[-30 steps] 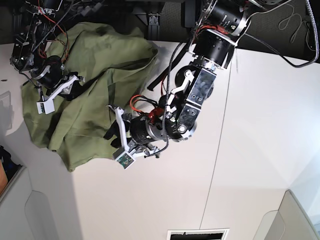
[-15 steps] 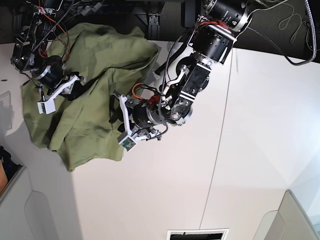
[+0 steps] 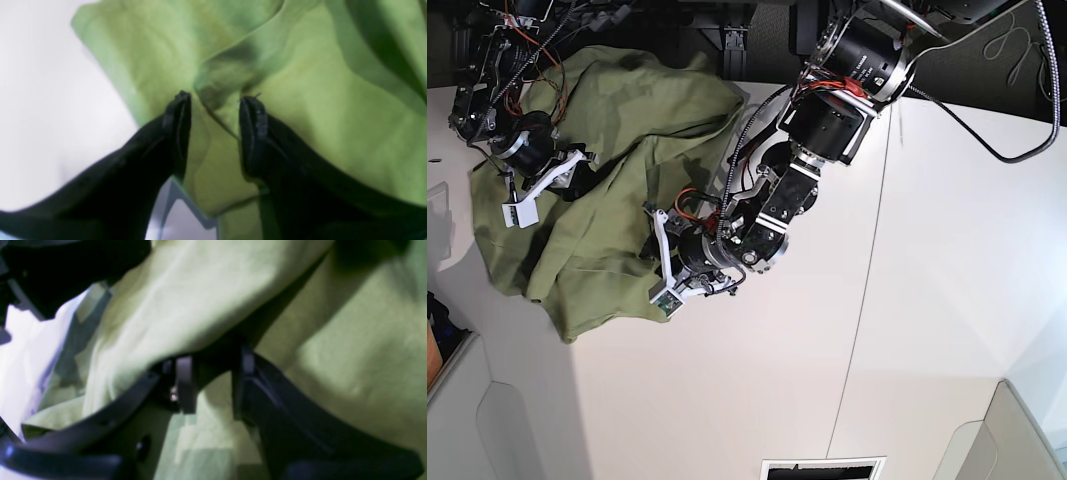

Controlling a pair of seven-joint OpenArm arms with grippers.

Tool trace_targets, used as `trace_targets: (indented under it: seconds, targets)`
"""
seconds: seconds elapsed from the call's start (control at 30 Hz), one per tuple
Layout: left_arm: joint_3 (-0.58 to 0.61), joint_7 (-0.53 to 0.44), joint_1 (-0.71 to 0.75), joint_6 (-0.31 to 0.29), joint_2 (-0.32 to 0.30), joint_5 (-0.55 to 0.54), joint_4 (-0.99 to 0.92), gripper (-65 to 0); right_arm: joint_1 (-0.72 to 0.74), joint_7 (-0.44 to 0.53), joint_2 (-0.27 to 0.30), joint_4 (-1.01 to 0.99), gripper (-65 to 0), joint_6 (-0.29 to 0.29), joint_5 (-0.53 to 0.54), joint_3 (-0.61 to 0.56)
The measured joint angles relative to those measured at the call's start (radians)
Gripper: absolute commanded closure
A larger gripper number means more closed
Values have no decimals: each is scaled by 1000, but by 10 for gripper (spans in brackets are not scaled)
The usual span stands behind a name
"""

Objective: Layout the t-shirt on the table in an organized manner, then fold the t-shirt properly
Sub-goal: 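Reach the left gripper into the shirt middle and grasp the fabric, then drag the grasped fabric away from the right gripper to stretch the shirt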

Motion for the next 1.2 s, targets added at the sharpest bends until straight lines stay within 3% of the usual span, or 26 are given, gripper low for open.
trace_targets:
  seconds: [0.27,0.33,0.47,0.5,0.6,0.8,0.97,1.1,1.2]
  targets:
    - [27,-5,0,1,-1,2,-1,-265,0,-1,0,0,-185,0,20,0]
    - [58,-10,-3,4,-1,3,-1,-204,0,-3,0,0,-185,0,22,0]
    - [108,-27,-3,3,0,36,-1,-12,0,-3,0,0,-185,0,23,0]
    - [112,-28,-3,3,0,47,0,0,0,-3,0,0,-185,0,23,0]
    - [111,-25,-14,3,0,50,0,0,0,-3,0,0,-185,0,23,0]
    - [12,91,-55,-2,0,35,87,0,-1,-3,0,0,-185,0,22,0]
    - [-97,231,-55,-49,-10,-96,298,0,-3,4,-2,-2,-185,-1,23,0]
    - [-111,253,-61,-72,-103,-212,370,0,-3,4,-2,-2,-185,-1,22,0]
    - [-114,269,-52,-87,-171,-222,370,0,-3,6,-2,-2,-185,-1,14,0]
